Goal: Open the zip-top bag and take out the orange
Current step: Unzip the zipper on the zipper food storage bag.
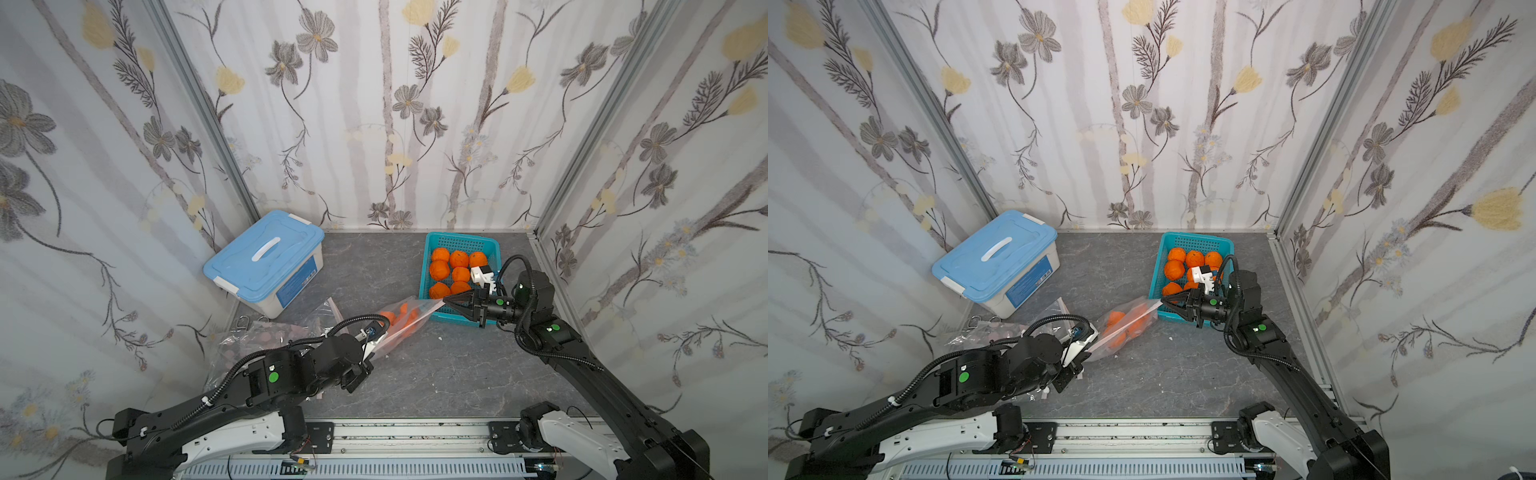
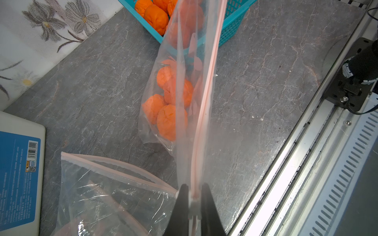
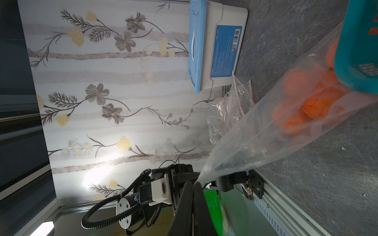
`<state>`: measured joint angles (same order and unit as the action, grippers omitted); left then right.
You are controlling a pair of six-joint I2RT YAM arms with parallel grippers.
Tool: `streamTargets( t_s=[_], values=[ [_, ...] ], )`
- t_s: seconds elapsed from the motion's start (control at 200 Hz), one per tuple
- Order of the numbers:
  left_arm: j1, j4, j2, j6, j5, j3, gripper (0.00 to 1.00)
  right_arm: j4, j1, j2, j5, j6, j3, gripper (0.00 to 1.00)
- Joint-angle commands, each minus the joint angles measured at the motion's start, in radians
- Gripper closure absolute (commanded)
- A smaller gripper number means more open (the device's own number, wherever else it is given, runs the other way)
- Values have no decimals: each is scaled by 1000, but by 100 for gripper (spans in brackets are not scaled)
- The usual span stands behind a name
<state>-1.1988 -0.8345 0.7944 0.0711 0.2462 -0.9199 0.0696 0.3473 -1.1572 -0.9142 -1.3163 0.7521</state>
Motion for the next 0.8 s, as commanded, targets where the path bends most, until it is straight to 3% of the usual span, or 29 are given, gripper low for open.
streamTargets(
  t_s=[0.0, 0.664, 0.724, 0.794],
  values=[
    [0, -87, 0, 14, -5, -5, 93, 77, -8, 4, 53, -7, 1, 100],
    [1, -89, 6, 17, -16, -8, 92, 87, -20, 9, 45, -10, 1, 100],
    [0, -87, 12, 12, -19, -8, 86, 93, -18, 6, 39, -11, 1, 100],
    [1, -74, 26, -2, -21, -10, 64, 95, -16, 1, 35, -7, 2, 100]
  ],
)
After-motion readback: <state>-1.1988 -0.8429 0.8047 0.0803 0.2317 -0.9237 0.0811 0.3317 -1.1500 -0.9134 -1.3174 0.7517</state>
